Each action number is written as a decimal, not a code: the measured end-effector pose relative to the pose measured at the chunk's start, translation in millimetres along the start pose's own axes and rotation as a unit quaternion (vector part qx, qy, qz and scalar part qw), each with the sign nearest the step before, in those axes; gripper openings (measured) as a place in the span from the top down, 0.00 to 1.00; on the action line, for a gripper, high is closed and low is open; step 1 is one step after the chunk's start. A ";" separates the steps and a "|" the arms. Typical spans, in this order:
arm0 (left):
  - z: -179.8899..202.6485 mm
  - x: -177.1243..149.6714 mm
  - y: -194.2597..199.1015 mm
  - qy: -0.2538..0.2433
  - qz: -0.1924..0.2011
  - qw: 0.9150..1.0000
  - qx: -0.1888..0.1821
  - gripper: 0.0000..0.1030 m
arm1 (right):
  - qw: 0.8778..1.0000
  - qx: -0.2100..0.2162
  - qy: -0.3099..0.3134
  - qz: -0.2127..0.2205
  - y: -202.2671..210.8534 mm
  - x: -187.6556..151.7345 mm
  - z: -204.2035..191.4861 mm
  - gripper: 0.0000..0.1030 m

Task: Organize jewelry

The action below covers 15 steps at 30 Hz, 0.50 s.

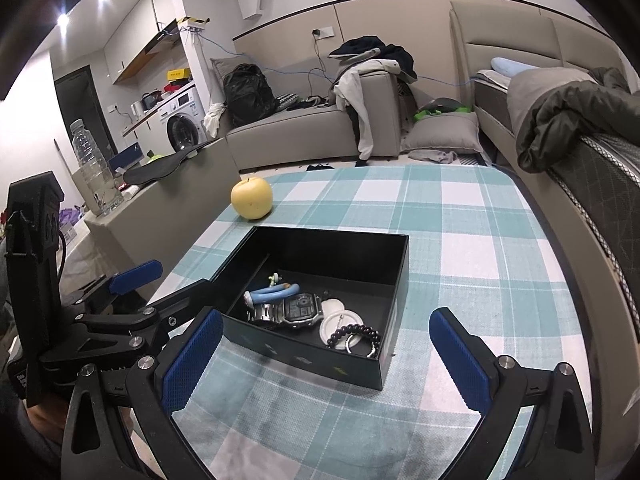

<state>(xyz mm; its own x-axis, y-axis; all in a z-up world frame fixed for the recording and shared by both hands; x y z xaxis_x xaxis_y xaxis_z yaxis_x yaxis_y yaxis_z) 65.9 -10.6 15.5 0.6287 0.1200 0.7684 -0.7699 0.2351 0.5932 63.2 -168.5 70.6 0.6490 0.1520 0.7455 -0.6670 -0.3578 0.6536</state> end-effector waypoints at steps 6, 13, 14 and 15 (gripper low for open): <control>-2.3 0.5 1.0 0.003 0.002 1.000 0.004 0.01 | 1.000 0.002 0.007 0.003 1.0 0.4 -3.6 0.00; -4.1 2.3 2.8 0.006 0.006 1.000 0.006 0.01 | 1.000 0.003 0.010 0.010 5.1 1.2 -5.5 0.00; -4.4 2.8 2.9 0.006 0.007 1.000 0.007 0.01 | 1.000 0.003 0.010 0.010 5.3 1.3 -5.7 0.00; -4.6 3.2 2.9 0.006 0.007 1.000 0.007 0.01 | 1.000 0.003 0.010 0.010 5.4 1.6 -5.5 0.00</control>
<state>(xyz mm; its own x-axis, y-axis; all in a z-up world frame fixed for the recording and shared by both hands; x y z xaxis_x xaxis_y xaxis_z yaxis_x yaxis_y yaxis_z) 66.1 -5.1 18.6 0.6185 0.1351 0.7741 -0.7804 0.2207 0.5850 58.6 -165.1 76.0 0.6275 0.1627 0.7614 -0.6779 -0.3667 0.6371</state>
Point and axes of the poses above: each gripper's, at about its wrist camera, not at the fingertips, and y roughly against the way its jaws point, z to its right, x to its top, the point moved 3 cm from there along -y, roughly the way its jaws point, and after that the axes turned 9 degrees about -x, right-handed, at the moved point
